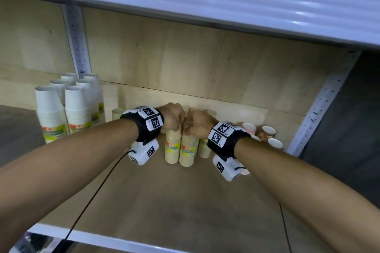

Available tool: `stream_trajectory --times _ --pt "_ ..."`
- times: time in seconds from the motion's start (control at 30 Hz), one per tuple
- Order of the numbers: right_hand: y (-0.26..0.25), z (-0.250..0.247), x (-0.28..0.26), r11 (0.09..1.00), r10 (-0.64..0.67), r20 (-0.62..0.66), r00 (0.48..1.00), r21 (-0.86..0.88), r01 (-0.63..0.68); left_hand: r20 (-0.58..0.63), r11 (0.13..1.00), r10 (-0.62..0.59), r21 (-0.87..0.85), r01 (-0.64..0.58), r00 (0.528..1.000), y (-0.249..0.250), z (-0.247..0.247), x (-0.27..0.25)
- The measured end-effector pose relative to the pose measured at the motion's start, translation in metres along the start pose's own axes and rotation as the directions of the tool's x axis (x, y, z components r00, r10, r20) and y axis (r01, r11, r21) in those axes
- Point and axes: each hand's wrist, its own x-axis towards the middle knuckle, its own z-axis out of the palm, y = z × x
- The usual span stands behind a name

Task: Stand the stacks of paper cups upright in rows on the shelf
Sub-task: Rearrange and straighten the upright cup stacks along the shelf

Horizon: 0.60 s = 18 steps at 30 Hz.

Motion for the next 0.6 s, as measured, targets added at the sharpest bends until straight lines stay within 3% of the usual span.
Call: stream_trajectory --times 0.6 --pt "0.016 0.004 0.003 0.999 0.047 -0.015 0.999 0.020 -0.046 0.012 0.997 0.037 -0.072 -0.036 0.999 0.000 0.010 0.015"
